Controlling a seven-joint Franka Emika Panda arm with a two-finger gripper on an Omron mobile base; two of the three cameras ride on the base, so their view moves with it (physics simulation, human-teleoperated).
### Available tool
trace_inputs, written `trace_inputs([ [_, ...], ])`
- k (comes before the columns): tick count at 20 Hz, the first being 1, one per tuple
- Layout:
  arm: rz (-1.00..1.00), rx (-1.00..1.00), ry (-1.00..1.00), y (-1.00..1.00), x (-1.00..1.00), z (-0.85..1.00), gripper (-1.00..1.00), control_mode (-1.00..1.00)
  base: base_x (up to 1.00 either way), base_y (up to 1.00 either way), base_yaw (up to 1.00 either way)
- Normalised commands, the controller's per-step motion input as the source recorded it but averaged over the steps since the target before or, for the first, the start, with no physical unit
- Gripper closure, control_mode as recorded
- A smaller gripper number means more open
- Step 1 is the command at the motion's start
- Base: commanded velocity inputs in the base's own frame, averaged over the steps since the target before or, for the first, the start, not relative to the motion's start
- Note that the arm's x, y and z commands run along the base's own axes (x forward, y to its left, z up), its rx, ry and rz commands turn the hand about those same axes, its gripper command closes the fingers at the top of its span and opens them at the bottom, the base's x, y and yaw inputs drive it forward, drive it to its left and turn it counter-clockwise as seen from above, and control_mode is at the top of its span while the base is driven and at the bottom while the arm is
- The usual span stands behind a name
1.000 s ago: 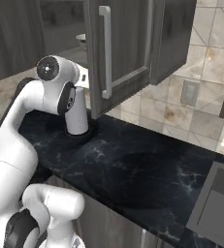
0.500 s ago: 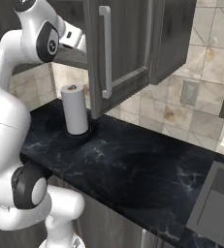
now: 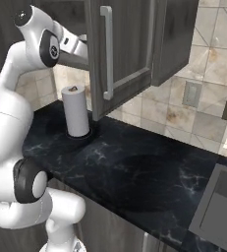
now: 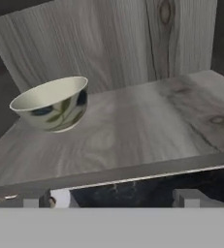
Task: Take the smaller bowl and place it next to the appetizer plate on the dining counter , and place the larger bowl next to the plate with cooked food.
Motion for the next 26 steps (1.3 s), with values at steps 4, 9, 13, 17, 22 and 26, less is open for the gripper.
trace_inputs([
  [4,0.0,0.2,0.02,-0.29,0.56,-0.04,-1.0,-1.0,0.0,0.0,0.0],
  [9,-0.01,0.14,-0.15,-0.07,0.51,0.04,-1.0,-1.0,0.0,0.0,0.0],
  [13,0.0,0.05,-0.16,0.0,0.52,0.02,-1.0,-1.0,0.0,0.0,0.0],
  [17,0.0,0.02,-0.01,0.0,0.61,0.0,-1.0,-1.0,0.0,0.0,0.0],
  [22,0.0,0.06,0.0,0.0,0.57,0.16,-1.0,-1.0,0.0,0.0,0.0],
  [26,0.02,0.04,0.06,0.0,0.6,0.21,-1.0,-1.0,0.0,0.0,0.0],
])
